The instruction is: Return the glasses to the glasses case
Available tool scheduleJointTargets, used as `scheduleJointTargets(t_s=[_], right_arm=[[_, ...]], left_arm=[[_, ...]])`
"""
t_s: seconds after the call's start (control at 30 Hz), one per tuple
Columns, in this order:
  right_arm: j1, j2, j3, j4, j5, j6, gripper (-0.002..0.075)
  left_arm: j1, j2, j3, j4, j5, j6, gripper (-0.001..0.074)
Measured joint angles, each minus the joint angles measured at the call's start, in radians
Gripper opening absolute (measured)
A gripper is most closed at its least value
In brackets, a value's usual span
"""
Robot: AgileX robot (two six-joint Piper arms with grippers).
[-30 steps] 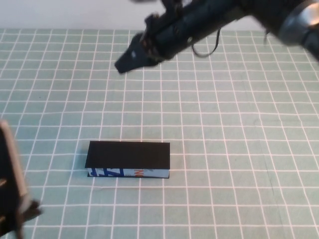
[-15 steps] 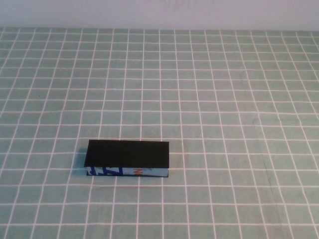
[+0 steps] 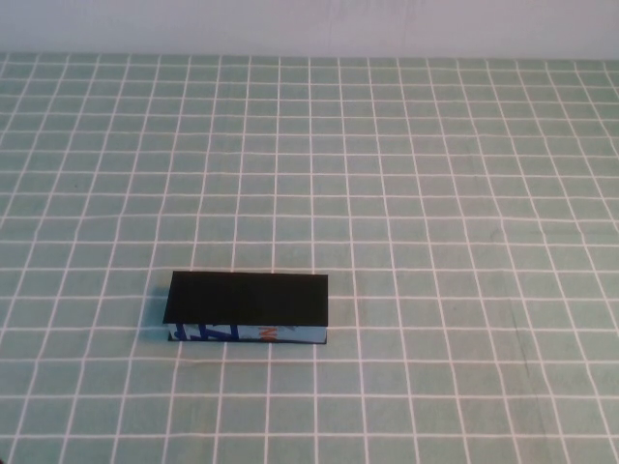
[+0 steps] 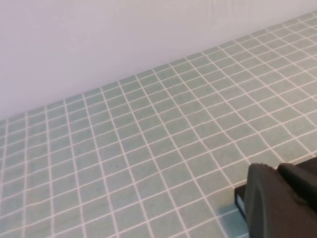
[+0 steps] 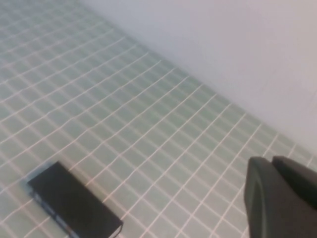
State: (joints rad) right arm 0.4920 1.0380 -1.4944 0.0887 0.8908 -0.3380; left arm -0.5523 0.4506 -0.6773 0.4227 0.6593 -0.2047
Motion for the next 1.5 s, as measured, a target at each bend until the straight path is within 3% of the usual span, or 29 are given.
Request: scheduleJointTargets(t_s=[0.17,0.3,0.5,1.5], right_arm=[[0.000,-0.284,0.461,0.002,-0.281,0.032,-0.0011],[0.000,-0.468,0.752,0.016,-0.361,0.051,-0.0011],[0.000,-0.652,0.993,0.022,-0.455,0.066,-0.0011],[0.000,-0.702,1.043,0.106,-0.446,0.080,-0.0011]], left_arm=[[0.000,0.000,0.006,-0.087,-0.019,0.023,0.0001],[0.000,0.000,0.036,-0.162,-0.064,0.081,0.0001],[0.000,0.002,0.078,-0.179,-0.084,0.097,0.0002],[-0.002,0.002,0.085,-0.179,-0.097,0.097,0.0002]])
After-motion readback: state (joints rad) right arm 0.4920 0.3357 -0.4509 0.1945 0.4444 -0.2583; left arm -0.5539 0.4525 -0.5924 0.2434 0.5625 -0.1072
